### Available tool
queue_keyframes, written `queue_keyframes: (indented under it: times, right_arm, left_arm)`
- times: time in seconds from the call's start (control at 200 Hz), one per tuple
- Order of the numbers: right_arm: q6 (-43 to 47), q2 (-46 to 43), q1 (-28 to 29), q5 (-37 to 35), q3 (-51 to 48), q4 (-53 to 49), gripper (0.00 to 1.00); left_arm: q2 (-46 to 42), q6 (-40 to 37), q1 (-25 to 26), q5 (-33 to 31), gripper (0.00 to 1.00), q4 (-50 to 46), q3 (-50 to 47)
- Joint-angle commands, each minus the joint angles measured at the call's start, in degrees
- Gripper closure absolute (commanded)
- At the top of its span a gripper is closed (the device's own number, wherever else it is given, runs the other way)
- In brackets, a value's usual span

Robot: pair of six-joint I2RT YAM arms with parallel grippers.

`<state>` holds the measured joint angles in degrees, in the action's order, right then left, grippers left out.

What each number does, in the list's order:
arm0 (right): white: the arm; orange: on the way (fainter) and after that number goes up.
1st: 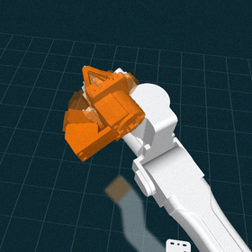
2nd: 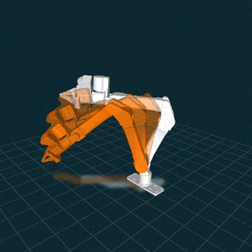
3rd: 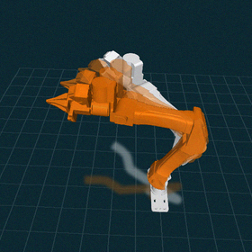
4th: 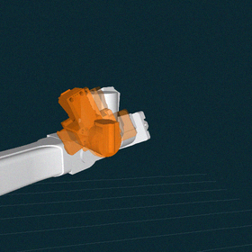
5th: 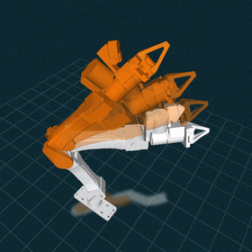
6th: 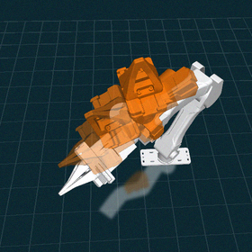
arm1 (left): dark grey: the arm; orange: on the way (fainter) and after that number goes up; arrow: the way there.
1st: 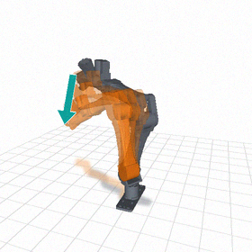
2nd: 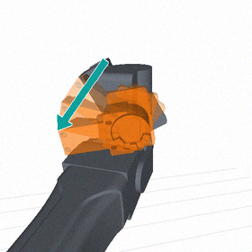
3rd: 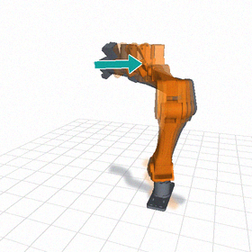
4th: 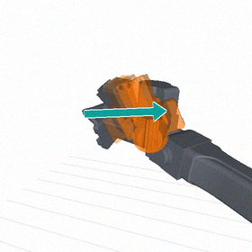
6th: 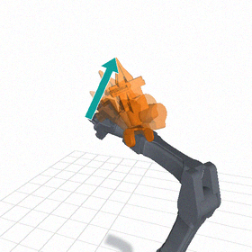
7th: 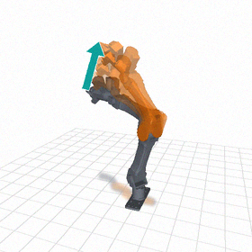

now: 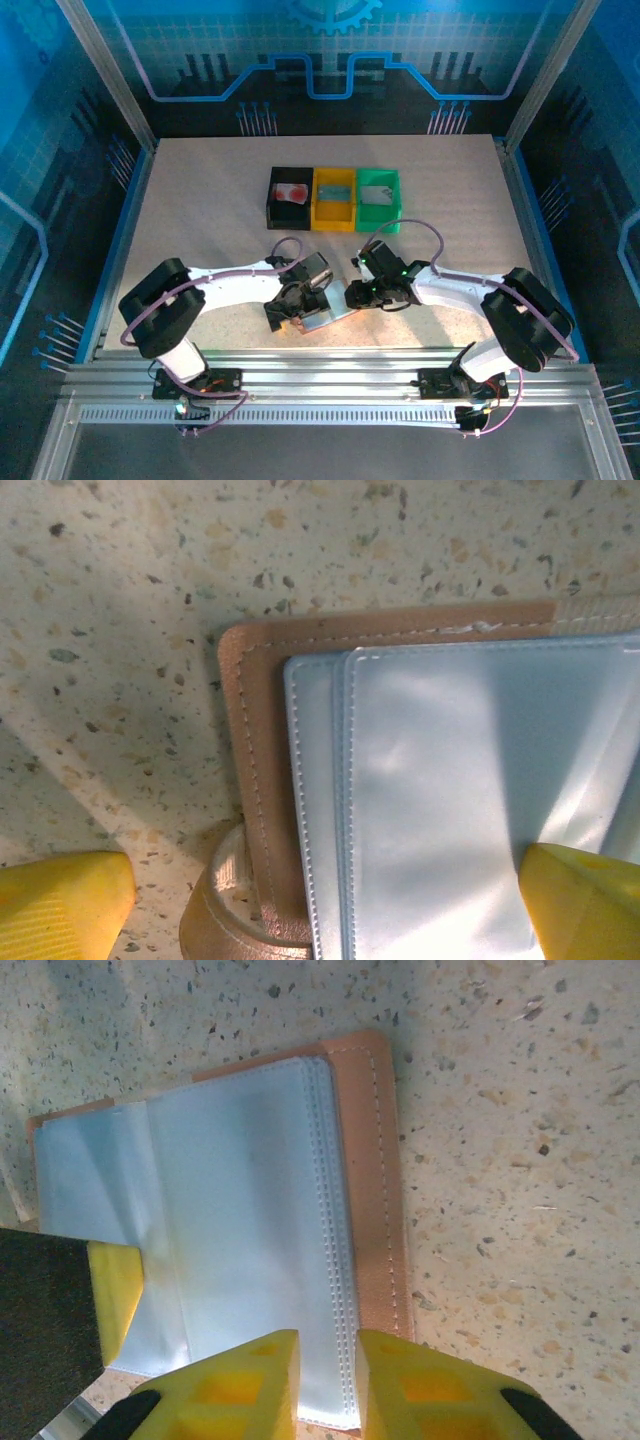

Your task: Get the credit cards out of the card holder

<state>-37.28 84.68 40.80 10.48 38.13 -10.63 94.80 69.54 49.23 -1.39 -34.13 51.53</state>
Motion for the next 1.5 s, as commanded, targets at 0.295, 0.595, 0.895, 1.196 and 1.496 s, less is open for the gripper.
queue_keyframes:
  times: [0.295,0.595,0.895,1.196,1.496]
  right_arm:
    - [1.1,1.5,-0.5,-0.4,0.3,0.9,0.72]
    - [0.5,2.2,-0.1,0.7,0.3,2.1,0.77]
    - [0.1,0.4,0.7,1.0,0.1,2.3,0.86]
    - [0.8,-2.0,1.3,-0.8,1.6,-0.6,0.99]
    - [2.2,-3.2,4.2,-6.8,5.0,-6.2,1.00]
  left_arm:
    - [1.0,-15.0,-2.1,1.9,0.01,39.3,1.2]
    - [0.7,-16.1,-2.1,2.3,0.01,42.5,-0.9]
    - [-1.4,-17.0,-2.8,2.2,0.01,42.4,-1.8]
    - [-9.3,-17.5,-4.0,1.0,0.01,38.9,-5.1]
    - [-18.3,-18.1,-4.4,0.4,0.01,33.5,-8.3]
